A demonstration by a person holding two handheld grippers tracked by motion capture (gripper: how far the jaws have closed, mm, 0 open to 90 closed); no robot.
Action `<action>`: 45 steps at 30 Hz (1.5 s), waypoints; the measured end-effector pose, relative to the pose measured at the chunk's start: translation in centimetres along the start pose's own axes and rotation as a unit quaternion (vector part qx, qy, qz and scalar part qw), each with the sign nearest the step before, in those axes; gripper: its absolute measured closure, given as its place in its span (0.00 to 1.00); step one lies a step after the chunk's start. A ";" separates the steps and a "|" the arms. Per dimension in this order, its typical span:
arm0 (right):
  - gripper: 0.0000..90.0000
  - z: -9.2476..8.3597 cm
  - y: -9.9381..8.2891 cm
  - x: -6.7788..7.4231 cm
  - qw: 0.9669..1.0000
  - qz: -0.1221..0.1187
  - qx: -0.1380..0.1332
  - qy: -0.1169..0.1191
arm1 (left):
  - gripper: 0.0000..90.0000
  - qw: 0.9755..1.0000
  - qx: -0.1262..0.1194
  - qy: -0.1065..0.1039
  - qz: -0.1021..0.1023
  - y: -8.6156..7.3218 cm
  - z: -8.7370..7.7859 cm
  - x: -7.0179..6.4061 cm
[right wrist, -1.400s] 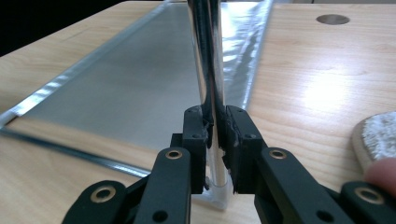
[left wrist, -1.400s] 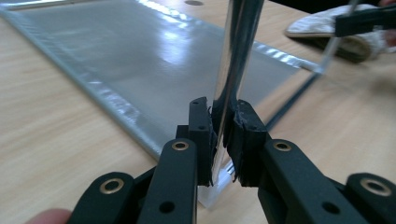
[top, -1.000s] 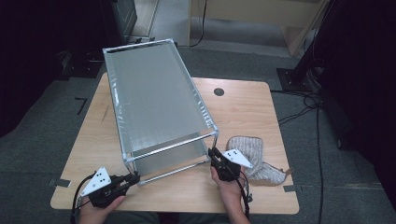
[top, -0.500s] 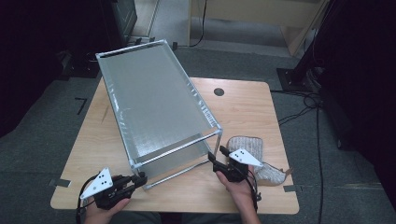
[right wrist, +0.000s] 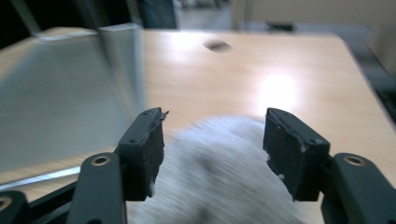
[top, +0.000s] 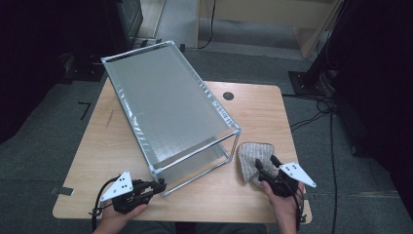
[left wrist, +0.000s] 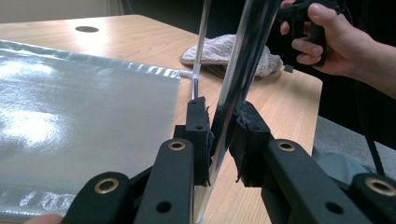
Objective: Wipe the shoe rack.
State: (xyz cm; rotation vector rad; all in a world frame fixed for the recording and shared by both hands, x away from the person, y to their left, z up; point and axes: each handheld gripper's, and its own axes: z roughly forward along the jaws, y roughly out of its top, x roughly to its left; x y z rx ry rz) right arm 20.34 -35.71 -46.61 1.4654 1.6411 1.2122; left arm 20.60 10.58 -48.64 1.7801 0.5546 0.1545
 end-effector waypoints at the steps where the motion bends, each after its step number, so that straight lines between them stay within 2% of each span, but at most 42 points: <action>1: 0.40 0.0 -0.2 -0.8 1.000 0.013 0.013 -0.008 | 0.87 1.000 0.000 0.000 0.002 0.0 0.1 0.0; 5: 0.32 0.5 -1.5 -2.6 0.996 0.036 0.074 -0.043 | 0.86 1.000 0.002 -0.003 0.005 0.2 0.7 0.0; 7: 0.27 0.6 -1.9 -2.9 0.994 0.035 0.085 -0.058 | 0.86 1.000 0.003 -0.005 0.003 0.3 0.9 0.0; 8: 0.27 0.6 -1.9 -2.9 0.994 0.035 0.085 -0.058 | 0.86 1.000 0.003 -0.005 0.003 0.3 0.9 0.0; 11: 0.14 1.0 -2.2 -3.2 0.992 0.041 0.103 -0.058 | 0.86 1.000 0.002 -0.007 0.000 0.3 1.1 0.0; 12: 0.14 1.0 -2.2 -3.2 0.992 0.041 0.103 -0.058 | 0.86 1.000 0.002 -0.007 0.000 0.3 1.1 0.0; 13: 0.10 1.6 -2.6 -3.4 0.989 0.049 0.132 -0.050 | 0.86 1.000 0.002 -0.007 0.001 0.3 1.1 0.0; 14: 0.09 2.0 -2.9 -3.4 0.987 0.048 0.145 -0.046 | 0.86 1.000 0.002 -0.007 0.000 0.3 1.1 0.0; 16: 0.08 2.7 -3.4 -3.2 0.984 0.044 0.168 -0.043 | 0.86 1.000 0.002 -0.004 0.000 0.3 1.1 -0.1; 18: 0.11 3.2 -3.7 -2.9 0.980 0.033 0.188 -0.051 | 0.86 1.000 0.003 -0.003 0.001 0.2 1.0 -0.1; 22: 0.18 3.6 -3.8 -2.5 0.977 0.011 0.199 -0.072 | 0.86 1.000 0.004 -0.001 -0.001 0.1 0.9 -0.1; 27: 0.35 3.3 -3.9 -2.3 0.981 0.002 0.182 -0.064 | 0.86 1.000 0.004 0.001 -0.002 0.1 0.9 -0.2; 28: 0.35 3.3 -3.9 -2.3 0.981 0.002 0.182 -0.064 | 0.86 1.000 0.004 0.001 -0.002 0.1 0.9 -0.2; 29: 0.42 3.2 -3.9 -2.2 0.983 0.000 0.175 -0.060 | 0.86 1.000 0.004 0.002 -0.001 0.1 0.9 -0.2; 31: 0.42 3.2 -4.0 -2.1 0.983 -0.001 0.172 -0.061 | 0.86 1.000 0.005 0.002 0.000 0.1 0.9 -0.2; 32: 0.45 3.2 -4.0 -2.1 0.984 0.002 0.168 -0.059 | 0.86 1.000 0.005 0.002 0.000 0.1 0.9 -0.2; 35: 0.65 2.9 -3.9 -2.0 0.987 0.009 0.152 -0.048 | 0.86 1.000 0.005 0.001 0.001 0.1 1.0 -0.2; 37: 0.73 2.8 -3.8 -1.7 0.988 0.010 0.147 -0.045 | 0.86 1.000 0.005 0.001 0.000 0.1 1.0 -0.1; 42: 0.80 2.4 -3.1 -0.9 0.992 0.022 0.117 -0.035 | 0.86 1.000 0.005 0.001 -0.001 0.1 1.1 -0.2; 45: 0.81 1.7 -2.0 -0.3 0.996 0.017 0.074 -0.039 | 0.86 1.000 0.005 -0.001 0.000 0.1 1.2 -0.3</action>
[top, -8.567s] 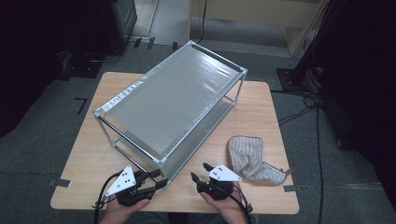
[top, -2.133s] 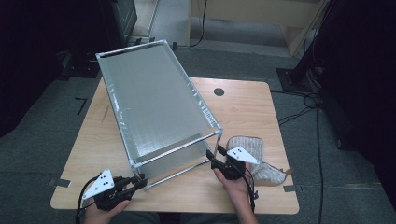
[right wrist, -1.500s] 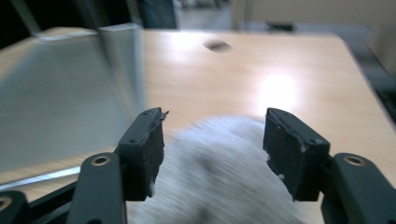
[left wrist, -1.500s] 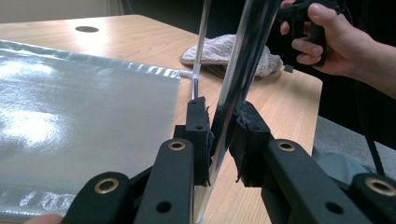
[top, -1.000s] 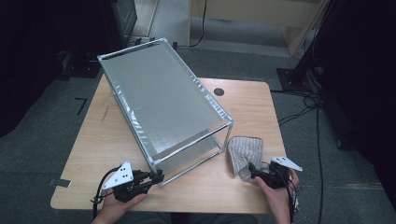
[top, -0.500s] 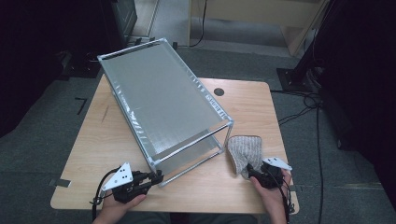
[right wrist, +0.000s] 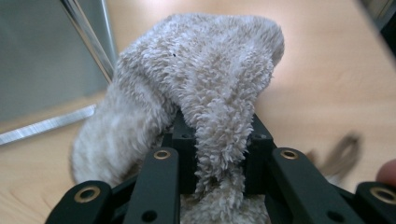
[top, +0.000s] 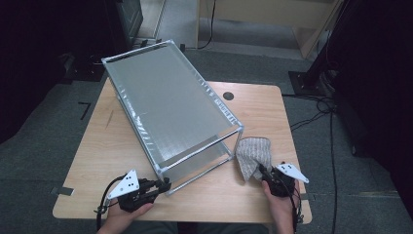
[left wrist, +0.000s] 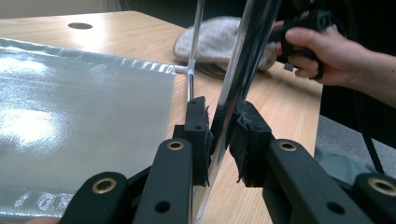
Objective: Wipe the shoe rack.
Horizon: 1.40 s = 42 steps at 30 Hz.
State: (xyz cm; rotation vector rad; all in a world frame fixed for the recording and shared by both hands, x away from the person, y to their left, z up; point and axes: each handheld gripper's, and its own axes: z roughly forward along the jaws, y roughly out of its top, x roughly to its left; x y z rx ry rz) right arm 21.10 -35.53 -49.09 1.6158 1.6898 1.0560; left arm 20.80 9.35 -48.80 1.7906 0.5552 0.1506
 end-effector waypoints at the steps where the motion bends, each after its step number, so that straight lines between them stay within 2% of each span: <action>1: 0.81 0.0 0.0 0.0 1.000 0.000 0.000 0.000 | 0.86 1.000 0.000 0.000 0.000 0.0 0.0 0.0; 2: 0.81 -1.0 1.1 0.6 0.999 -0.005 -0.039 -0.003 | 0.86 1.000 0.002 -0.004 0.002 0.0 0.2 -0.2; 4: 0.81 -1.9 2.1 1.0 0.997 -0.010 -0.072 -0.005 | 0.86 1.000 0.002 -0.008 0.002 0.0 0.4 -0.4; 5: 0.81 -1.9 2.1 1.0 0.997 -0.010 -0.072 -0.005 | 0.86 1.000 0.002 -0.008 0.002 0.0 0.4 -0.4; 6: 0.81 -3.0 3.7 1.5 0.994 -0.013 -0.113 -0.005 | 0.86 1.000 0.003 -0.011 0.004 0.0 0.5 -0.6; 7: 0.81 -3.4 4.2 1.7 0.992 -0.014 -0.125 -0.005 | 0.86 1.000 0.003 -0.011 0.004 0.0 0.5 -0.6; 10: 0.81 -4.8 6.5 2.4 0.984 -0.023 -0.176 -0.001 | 0.86 1.000 0.000 -0.011 -0.001 -0.1 0.6 -0.7; 11: 0.81 -4.8 6.5 2.4 0.984 -0.023 -0.176 -0.001 | 0.86 1.000 0.000 -0.011 -0.001 -0.1 0.6 -0.7; 12: 0.81 -5.6 8.0 3.0 0.976 -0.033 -0.213 0.007 | 0.86 1.000 0.000 -0.008 -0.001 -0.1 0.6 -0.8; 13: 0.81 -5.6 8.0 3.0 0.976 -0.033 -0.213 0.007 | 0.86 1.000 0.000 -0.008 -0.001 -0.1 0.6 -0.8; 14: 0.81 -6.3 9.5 3.7 0.970 -0.039 -0.241 0.016 | 0.86 1.000 -0.002 -0.006 -0.003 -0.2 0.6 -0.8; 15: 0.81 -6.3 10.2 4.1 0.969 -0.041 -0.244 0.026 | 0.86 1.000 -0.002 -0.006 -0.004 -0.2 0.6 -0.8; 17: 0.81 -5.7 11.1 5.0 0.971 -0.053 -0.230 0.044 | 0.86 1.000 -0.003 -0.006 -0.007 -0.3 0.6 -0.8; 21: 0.81 -3.7 10.9 7.3 0.974 -0.088 -0.202 0.053 | 0.87 1.000 0.000 0.024 0.004 0.0 1.2 -1.5; 24: 0.81 -3.1 10.7 8.1 0.975 -0.090 -0.190 0.069 | 0.87 1.000 0.001 0.023 -0.004 0.0 1.4 -1.5; 26: 0.81 -3.3 10.7 8.6 0.975 -0.085 -0.185 0.086 | 0.87 1.000 -0.001 0.006 -0.028 -0.1 1.2 -1.2; 27: 0.81 -3.4 10.6 8.8 0.975 -0.085 -0.182 0.095 | 0.86 0.999 -0.003 0.006 -0.034 -0.2 1.2 -1.1; 29: 0.81 -3.5 10.5 9.3 0.974 -0.086 -0.179 0.105 | 0.86 1.000 -0.004 0.017 -0.019 -0.3 1.0 -1.4; 31: 0.81 -3.8 10.3 10.1 0.973 -0.091 -0.174 0.118 | 0.87 1.000 -0.007 0.023 -0.011 -0.4 0.8 -1.5; 36: 0.81 -4.2 9.9 12.4 0.971 -0.102 -0.170 0.138 | 0.87 1.000 -0.010 0.025 -0.008 -0.5 0.9 -1.4; 37: 0.80 -4.2 10.0 12.8 0.968 -0.101 -0.167 0.160 | 0.87 1.000 -0.011 0.026 -0.009 -0.5 0.9 -1.5; 41: 0.80 -4.6 9.7 15.5 0.960 -0.129 -0.160 0.191 | 0.87 0.999 -0.013 0.027 -0.010 -0.6 0.9 -1.5; 42: 0.80 -4.7 9.6 16.3 0.956 -0.139 -0.159 0.202 | 0.87 1.000 -0.013 0.025 -0.012 -0.6 0.9 -1.4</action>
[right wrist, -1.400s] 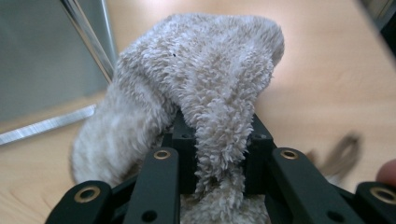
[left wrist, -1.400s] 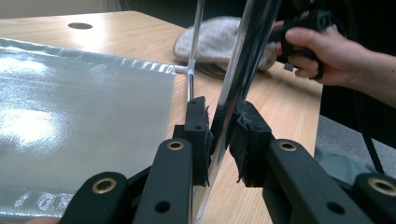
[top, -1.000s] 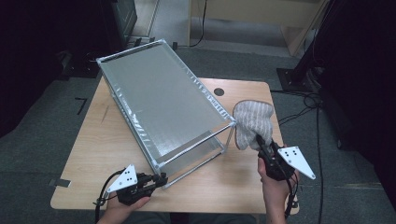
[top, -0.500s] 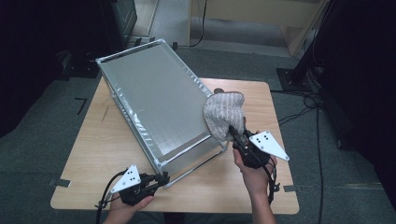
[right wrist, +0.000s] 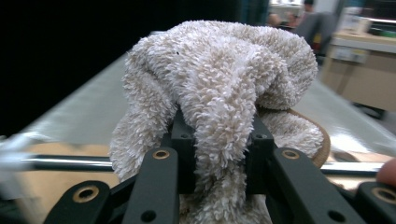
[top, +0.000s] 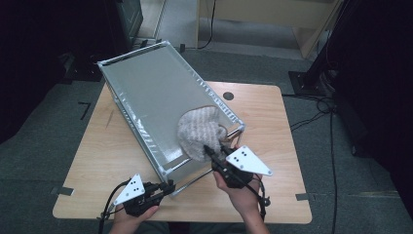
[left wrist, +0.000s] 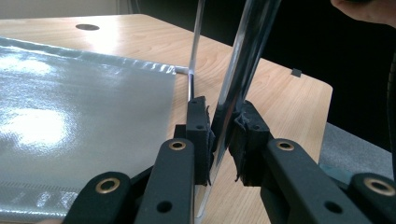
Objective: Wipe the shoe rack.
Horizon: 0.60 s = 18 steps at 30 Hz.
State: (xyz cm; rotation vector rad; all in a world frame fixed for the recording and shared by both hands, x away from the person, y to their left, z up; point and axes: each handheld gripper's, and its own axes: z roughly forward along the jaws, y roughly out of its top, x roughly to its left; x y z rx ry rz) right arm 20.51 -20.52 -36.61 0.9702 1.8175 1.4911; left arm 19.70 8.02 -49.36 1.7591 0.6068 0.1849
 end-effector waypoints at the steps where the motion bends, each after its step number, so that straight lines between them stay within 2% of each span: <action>1: 0.80 0.1 0.0 0.5 1.000 -0.005 -0.001 0.007 | 0.87 1.000 0.000 0.000 0.000 0.0 0.0 0.0; 6: 0.79 0.3 0.0 3.1 0.999 -0.015 0.001 0.044 | 0.87 1.000 0.000 0.004 -0.002 0.0 0.1 -0.1; 8: 0.79 0.4 0.0 3.4 0.999 -0.033 -0.004 0.038 | 0.87 1.000 0.001 0.006 0.002 0.0 0.1 -0.2; 9: 0.79 0.3 -0.1 3.4 0.999 -0.035 -0.003 0.024 | 0.87 1.000 0.001 0.007 0.002 0.0 0.1 -0.2; 11: 0.79 0.3 -0.2 2.7 0.999 -0.027 -0.002 0.018 | 0.87 1.000 0.000 0.007 0.002 0.0 0.1 -0.2; 14: 0.80 0.2 -0.3 1.2 1.000 -0.012 -0.002 -0.006 | 0.87 1.000 0.000 0.007 0.003 0.0 0.1 -0.2; 15: 0.80 0.2 -0.3 1.2 1.000 -0.012 -0.002 -0.006 | 0.87 1.000 0.000 0.007 0.003 0.0 0.1 -0.2; 16: 0.80 0.0 -0.5 0.0 1.000 -0.001 -0.005 -0.029 | 0.87 1.000 0.000 0.006 0.003 0.0 0.1 -0.2; 18: 0.80 -0.3 -0.6 -1.4 0.999 0.011 -0.006 -0.052 | 0.87 1.000 0.000 0.006 0.004 0.0 0.1 -0.1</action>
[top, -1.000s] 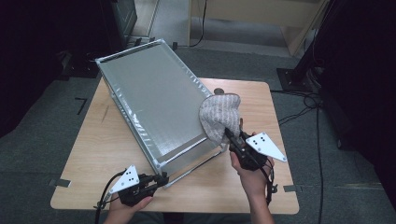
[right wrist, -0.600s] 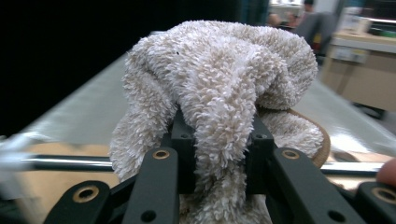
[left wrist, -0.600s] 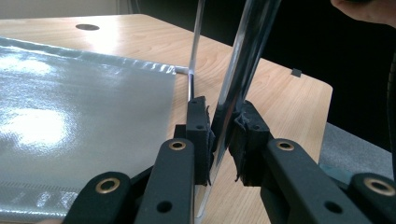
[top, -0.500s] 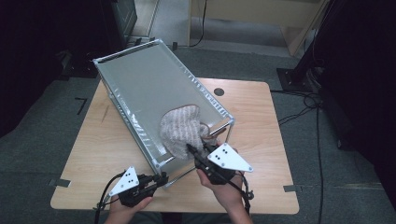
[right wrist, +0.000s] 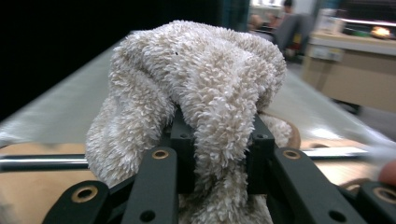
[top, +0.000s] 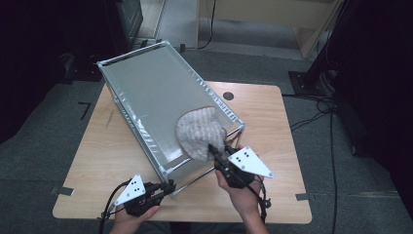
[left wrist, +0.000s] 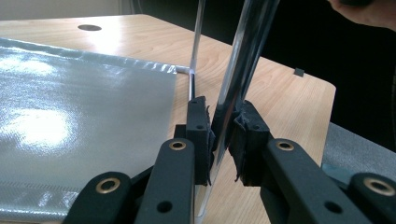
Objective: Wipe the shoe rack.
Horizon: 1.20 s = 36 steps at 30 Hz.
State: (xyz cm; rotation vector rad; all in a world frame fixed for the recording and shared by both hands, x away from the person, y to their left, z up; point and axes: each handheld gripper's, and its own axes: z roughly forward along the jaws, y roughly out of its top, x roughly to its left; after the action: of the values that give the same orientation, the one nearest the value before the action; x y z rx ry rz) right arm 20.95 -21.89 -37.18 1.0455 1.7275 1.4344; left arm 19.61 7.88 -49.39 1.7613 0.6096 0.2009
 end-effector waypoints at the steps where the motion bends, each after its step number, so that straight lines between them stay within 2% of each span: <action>1: 0.80 -0.1 -0.1 -0.8 1.000 0.007 0.000 -0.012 | 0.87 1.000 0.000 0.000 0.000 0.0 0.0 0.0; 6: 0.79 -0.5 -0.8 -4.1 0.997 0.034 0.004 -0.075 | 0.87 1.000 0.000 -0.001 -0.001 0.0 0.0 0.0; 8: 0.79 -0.7 -1.1 -4.9 0.994 0.023 0.011 -0.104 | 0.87 1.000 0.000 -0.002 -0.003 0.0 0.0 0.1; 10: 0.79 -0.8 -1.2 -5.0 0.995 0.031 0.012 -0.095 | 0.87 1.000 0.000 -0.009 -0.007 0.0 0.0 0.2; 11: 0.79 -0.8 -1.2 -4.7 0.995 0.029 0.013 -0.092 | 0.87 1.000 0.000 -0.009 -0.007 0.0 0.0 0.2; 12: 0.80 -0.7 -1.2 -4.3 0.996 0.027 0.012 -0.085 | 0.86 1.000 0.001 -0.018 -0.016 0.0 0.0 0.5; 16: 0.79 -0.6 -1.0 -2.9 0.999 0.021 0.005 -0.043 | 0.87 1.000 0.002 -0.014 -0.014 0.0 0.1 0.3; 19: 0.80 -0.4 -1.1 -1.5 1.000 0.020 0.002 -0.009 | 0.87 1.000 0.003 -0.010 -0.009 0.0 0.2 0.2; 20: 0.80 -0.4 -1.1 -1.1 1.000 0.020 0.002 -0.001 | 0.87 1.000 0.004 -0.010 -0.007 0.1 0.2 0.2; 23: 0.79 -0.3 -1.3 0.5 0.999 0.001 -0.006 0.047 | 0.87 1.000 0.004 -0.011 -0.007 0.1 0.3 0.2; 24: 0.79 -0.2 -1.4 1.1 0.998 -0.011 -0.011 0.064 | 0.87 1.000 0.005 -0.011 -0.007 0.1 0.4 0.2; 26: 0.79 -0.2 -1.7 1.9 0.996 -0.031 -0.019 0.085 | 0.87 1.000 0.005 -0.012 -0.005 0.1 0.4 0.2; 29: 0.79 -0.2 -2.0 1.7 0.996 -0.030 -0.019 0.085 | 0.87 1.000 0.007 -0.013 -0.003 0.1 0.4 0.2; 30: 0.79 -0.2 -2.1 1.3 0.996 -0.023 -0.016 0.085 | 0.87 1.000 0.007 -0.014 -0.003 0.1 0.4 0.2; 32: 0.79 -0.3 -2.4 0.5 0.997 -0.020 -0.013 0.067 | 0.87 1.000 0.007 -0.015 -0.003 0.1 0.4 0.2; 33: 0.79 -0.3 -2.4 0.5 0.997 -0.020 -0.013 0.067 | 0.87 1.000 0.007 -0.015 -0.003 0.1 0.4 0.2; 35: 0.80 -0.3 -2.7 -0.5 0.999 -0.015 -0.010 0.047 | 0.87 1.000 0.007 -0.016 -0.003 0.1 0.4 0.2; 36: 0.80 -0.4 -3.0 -1.8 1.000 -0.004 -0.007 0.021 | 0.87 1.000 0.007 -0.016 -0.003 0.1 0.4 0.2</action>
State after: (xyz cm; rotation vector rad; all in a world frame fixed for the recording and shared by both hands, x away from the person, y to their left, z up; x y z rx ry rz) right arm 20.96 -23.87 -40.04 1.0057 1.7476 1.4710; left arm 20.04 7.63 -49.43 1.7732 0.5940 0.1641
